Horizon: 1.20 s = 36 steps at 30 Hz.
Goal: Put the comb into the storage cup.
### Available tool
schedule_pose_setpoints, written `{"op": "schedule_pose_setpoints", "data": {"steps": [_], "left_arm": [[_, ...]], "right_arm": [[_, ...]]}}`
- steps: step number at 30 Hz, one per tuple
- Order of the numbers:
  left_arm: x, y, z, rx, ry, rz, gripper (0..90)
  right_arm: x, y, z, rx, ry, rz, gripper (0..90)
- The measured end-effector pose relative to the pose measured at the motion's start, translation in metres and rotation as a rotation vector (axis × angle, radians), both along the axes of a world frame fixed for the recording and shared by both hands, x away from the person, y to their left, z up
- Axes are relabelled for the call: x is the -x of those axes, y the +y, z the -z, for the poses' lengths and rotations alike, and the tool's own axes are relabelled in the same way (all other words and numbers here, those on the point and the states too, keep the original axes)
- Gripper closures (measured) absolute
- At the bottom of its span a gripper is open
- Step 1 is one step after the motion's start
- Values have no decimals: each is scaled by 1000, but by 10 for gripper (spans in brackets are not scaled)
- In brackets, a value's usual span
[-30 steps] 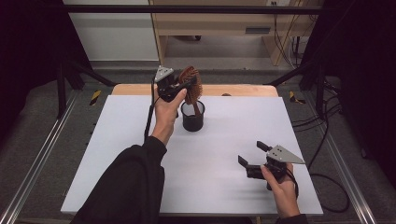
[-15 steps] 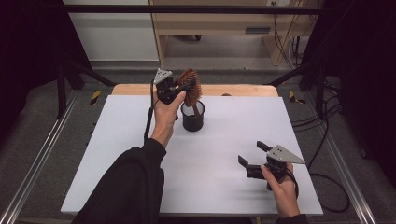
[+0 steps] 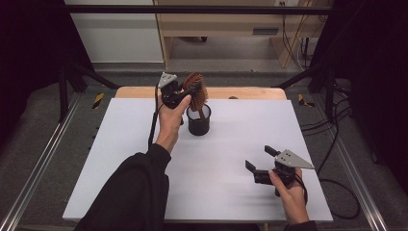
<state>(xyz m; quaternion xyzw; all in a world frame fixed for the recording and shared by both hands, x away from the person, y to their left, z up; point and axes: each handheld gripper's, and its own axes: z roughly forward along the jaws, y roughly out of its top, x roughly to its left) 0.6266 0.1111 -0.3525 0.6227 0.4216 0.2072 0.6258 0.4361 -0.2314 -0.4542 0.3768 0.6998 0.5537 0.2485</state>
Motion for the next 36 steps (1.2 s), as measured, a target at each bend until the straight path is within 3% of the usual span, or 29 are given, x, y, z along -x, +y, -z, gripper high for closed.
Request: {"op": "schedule_pose_setpoints", "data": {"steps": [12,36], "left_arm": [[0,0,1,-5,-3,5,501],[-5,18,6,-67,-2,-22,438]], "right_arm": [[0,0,0,2,-1,-1,58],[0,1,1,2,5,-1,58]]}}
